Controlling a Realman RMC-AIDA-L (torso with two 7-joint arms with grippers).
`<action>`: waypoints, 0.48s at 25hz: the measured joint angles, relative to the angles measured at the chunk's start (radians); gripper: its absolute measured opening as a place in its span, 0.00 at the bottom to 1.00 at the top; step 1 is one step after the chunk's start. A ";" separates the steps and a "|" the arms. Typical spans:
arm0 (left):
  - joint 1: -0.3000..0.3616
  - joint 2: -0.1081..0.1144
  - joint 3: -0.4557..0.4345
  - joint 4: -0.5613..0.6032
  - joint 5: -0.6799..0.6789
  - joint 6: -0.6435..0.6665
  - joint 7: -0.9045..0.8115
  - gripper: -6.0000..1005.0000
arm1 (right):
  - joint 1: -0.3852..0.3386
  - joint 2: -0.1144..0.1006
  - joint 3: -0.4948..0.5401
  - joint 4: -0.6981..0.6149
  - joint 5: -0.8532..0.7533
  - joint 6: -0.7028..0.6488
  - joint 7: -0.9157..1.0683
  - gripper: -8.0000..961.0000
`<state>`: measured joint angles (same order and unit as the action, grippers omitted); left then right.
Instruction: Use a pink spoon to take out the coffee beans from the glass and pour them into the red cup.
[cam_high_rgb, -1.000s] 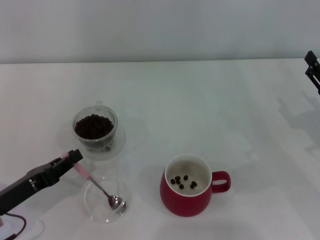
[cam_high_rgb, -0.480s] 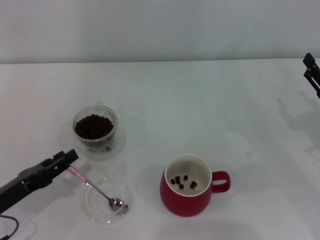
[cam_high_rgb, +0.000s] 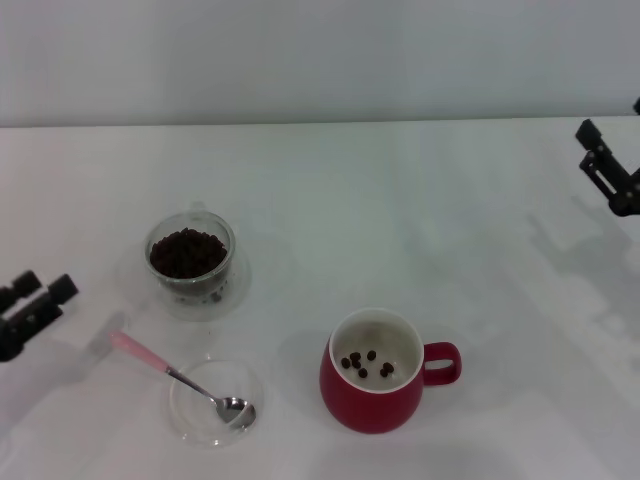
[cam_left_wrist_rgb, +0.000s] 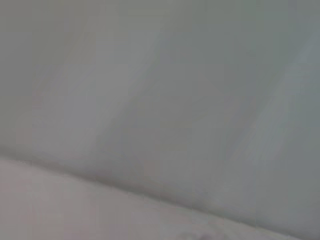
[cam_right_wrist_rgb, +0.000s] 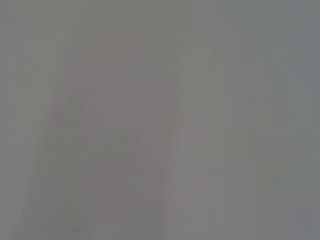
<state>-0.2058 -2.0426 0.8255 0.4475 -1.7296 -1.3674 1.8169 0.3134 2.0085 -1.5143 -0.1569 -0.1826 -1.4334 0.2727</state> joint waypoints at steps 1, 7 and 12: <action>0.002 -0.001 -0.043 0.000 -0.002 -0.027 0.075 0.72 | 0.000 0.000 -0.009 0.000 0.000 -0.014 0.000 0.76; -0.003 -0.030 -0.185 -0.007 -0.006 -0.060 0.297 0.71 | 0.002 0.005 -0.056 0.001 0.004 -0.084 0.015 0.76; -0.037 -0.032 -0.230 -0.062 -0.074 -0.024 0.450 0.71 | 0.001 0.006 -0.083 0.001 0.008 -0.109 0.051 0.76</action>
<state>-0.2427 -2.0741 0.5958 0.3853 -1.8032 -1.3910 2.2666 0.3147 2.0142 -1.5970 -0.1564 -0.1750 -1.5424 0.3234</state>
